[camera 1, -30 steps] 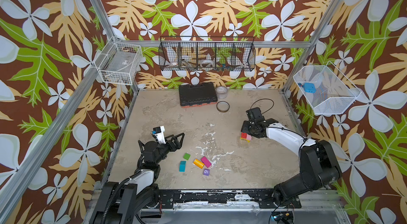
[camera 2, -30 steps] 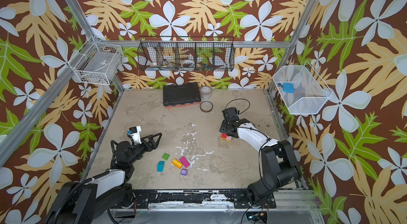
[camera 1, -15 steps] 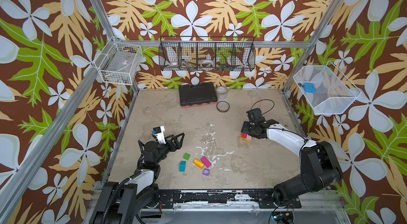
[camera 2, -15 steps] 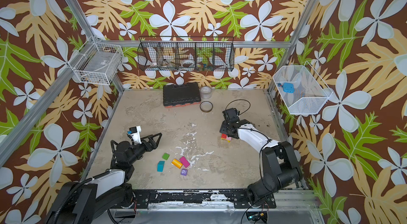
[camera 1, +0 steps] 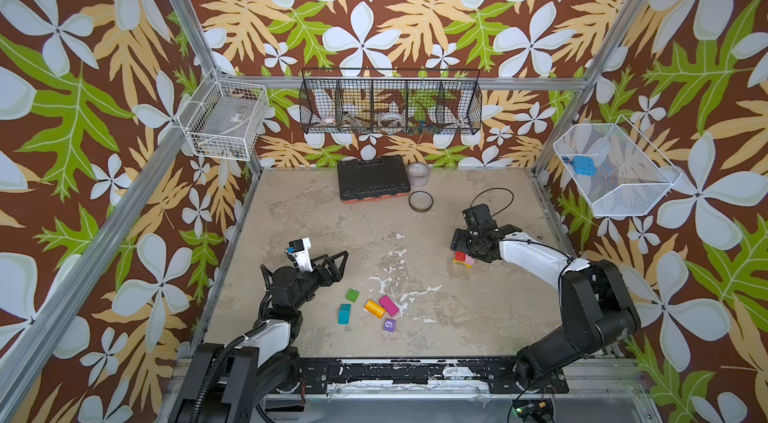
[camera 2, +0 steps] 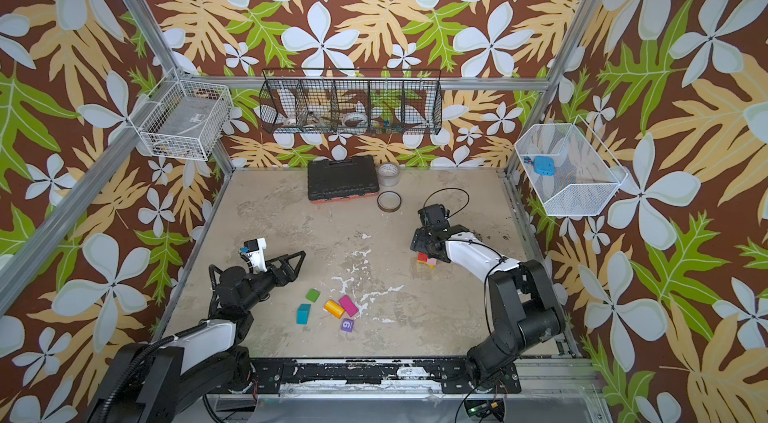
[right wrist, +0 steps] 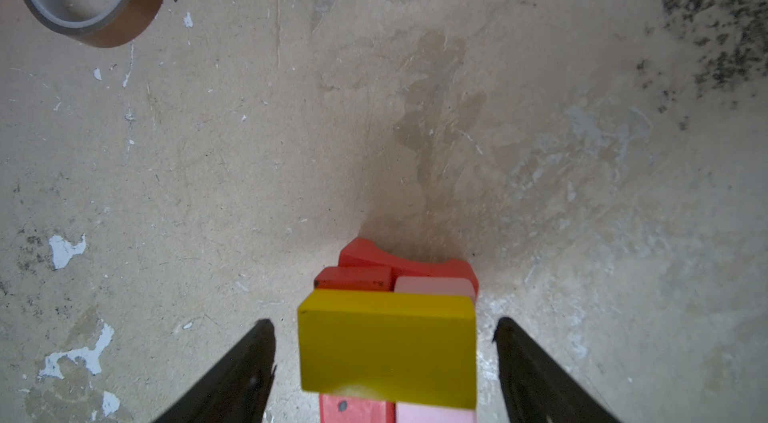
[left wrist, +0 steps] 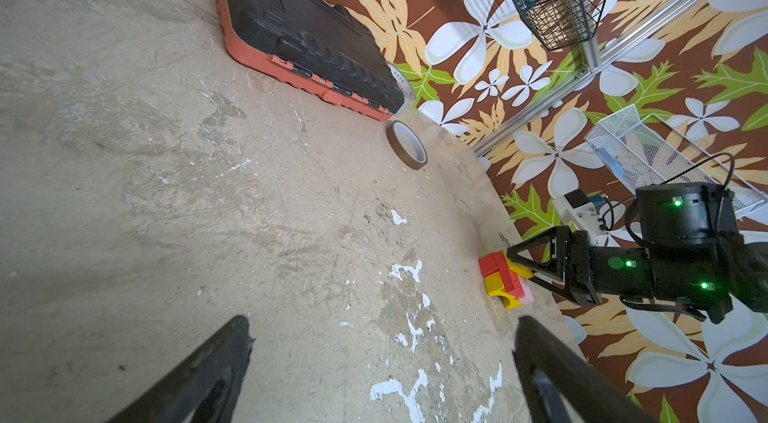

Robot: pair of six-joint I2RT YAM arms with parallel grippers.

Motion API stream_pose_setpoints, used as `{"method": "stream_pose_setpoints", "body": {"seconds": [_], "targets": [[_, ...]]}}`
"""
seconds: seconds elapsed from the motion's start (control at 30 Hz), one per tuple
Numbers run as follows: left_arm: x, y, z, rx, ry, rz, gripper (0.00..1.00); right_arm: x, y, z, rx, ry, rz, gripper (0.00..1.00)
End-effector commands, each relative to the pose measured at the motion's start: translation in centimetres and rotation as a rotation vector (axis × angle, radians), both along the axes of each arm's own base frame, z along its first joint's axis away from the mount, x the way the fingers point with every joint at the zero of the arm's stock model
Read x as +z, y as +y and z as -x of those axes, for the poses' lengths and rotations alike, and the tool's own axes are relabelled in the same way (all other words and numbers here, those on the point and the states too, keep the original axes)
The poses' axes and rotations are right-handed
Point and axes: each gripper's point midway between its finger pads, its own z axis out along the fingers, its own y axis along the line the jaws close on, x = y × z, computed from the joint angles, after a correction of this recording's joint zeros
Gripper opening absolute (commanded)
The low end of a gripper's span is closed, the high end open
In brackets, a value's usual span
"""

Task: Build the wood block tower
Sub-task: 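Lower the yellow block onto the red and pink blocks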

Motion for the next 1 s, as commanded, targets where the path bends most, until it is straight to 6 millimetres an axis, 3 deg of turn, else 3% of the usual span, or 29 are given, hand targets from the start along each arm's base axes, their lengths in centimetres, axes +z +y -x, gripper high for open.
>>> {"method": "stream_pose_setpoints", "body": {"seconds": [0.0,0.97], "targets": [[0.8,0.0,-0.1,0.002,-0.03,0.009,1.0,0.0,-0.2,-0.6,-0.018,-0.01,0.01,0.83],[0.7,-0.1,-0.1,0.0,-0.029,0.008,1.0,-1.6,0.0,-0.1,-0.055,0.023,0.012,0.68]]}}
